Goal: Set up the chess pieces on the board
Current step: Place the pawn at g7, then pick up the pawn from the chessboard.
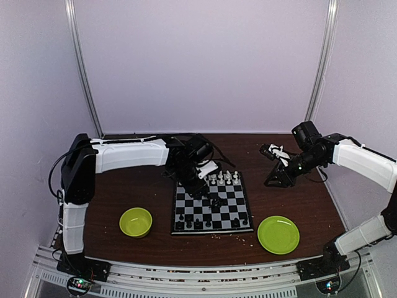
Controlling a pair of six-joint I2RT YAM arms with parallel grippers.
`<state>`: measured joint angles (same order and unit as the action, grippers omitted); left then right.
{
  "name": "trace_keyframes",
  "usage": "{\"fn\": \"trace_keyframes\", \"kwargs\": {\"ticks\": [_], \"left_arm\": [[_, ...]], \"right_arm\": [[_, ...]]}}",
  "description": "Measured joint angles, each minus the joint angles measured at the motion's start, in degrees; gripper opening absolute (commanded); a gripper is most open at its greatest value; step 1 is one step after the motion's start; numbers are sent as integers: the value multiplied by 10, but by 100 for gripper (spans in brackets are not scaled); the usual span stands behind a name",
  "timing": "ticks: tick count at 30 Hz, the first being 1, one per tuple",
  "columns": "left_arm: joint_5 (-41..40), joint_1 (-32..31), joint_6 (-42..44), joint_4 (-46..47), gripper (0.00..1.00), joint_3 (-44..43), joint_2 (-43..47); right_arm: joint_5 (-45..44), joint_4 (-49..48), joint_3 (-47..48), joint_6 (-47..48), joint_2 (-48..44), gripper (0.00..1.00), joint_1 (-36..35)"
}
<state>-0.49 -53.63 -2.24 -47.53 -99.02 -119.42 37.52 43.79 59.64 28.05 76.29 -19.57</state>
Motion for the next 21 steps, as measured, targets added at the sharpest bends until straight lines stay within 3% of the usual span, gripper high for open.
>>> {"fn": "trace_keyframes", "kwargs": {"ticks": [10,16,21], "left_arm": [[11,15,-8,15,30,0,-39],[14,16,-11,24,21,-3,-47],[16,17,-11,27,7,-7,-54]], "right_arm": [[0,1,0,1,0,30,0],[0,1,0,1,0,30,0],[0,1,0,1,0,30,0]]}}
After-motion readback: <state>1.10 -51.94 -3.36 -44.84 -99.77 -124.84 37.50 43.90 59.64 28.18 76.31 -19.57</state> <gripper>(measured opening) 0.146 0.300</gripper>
